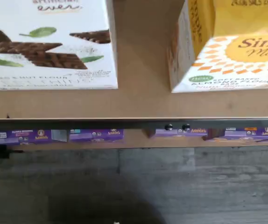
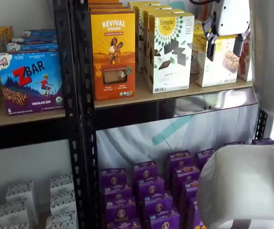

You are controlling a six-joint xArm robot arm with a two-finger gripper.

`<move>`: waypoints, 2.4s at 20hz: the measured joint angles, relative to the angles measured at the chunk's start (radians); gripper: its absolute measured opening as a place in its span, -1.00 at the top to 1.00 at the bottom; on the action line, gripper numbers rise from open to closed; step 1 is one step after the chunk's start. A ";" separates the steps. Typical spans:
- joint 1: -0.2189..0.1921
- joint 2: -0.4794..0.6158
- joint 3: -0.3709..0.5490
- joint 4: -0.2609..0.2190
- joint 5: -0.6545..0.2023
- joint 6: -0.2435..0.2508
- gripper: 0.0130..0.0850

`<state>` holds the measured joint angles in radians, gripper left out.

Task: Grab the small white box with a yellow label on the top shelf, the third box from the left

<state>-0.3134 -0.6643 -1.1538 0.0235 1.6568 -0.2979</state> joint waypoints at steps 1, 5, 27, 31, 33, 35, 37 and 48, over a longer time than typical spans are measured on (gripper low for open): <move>-0.003 0.000 0.000 0.003 0.004 -0.003 -1.00; -0.004 -0.003 0.005 0.003 0.011 -0.004 -1.00; 0.008 0.017 -0.003 -0.031 -0.009 0.005 -1.00; 0.002 0.019 -0.005 -0.023 -0.018 0.000 -1.00; 0.004 0.023 -0.009 -0.028 -0.017 0.001 -1.00; 0.003 0.025 -0.012 -0.027 -0.019 0.001 -1.00; 0.003 0.030 -0.018 -0.024 -0.017 0.000 -1.00; -0.020 0.070 -0.052 -0.013 -0.067 -0.018 -1.00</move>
<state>-0.3334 -0.5941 -1.2063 0.0103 1.5897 -0.3161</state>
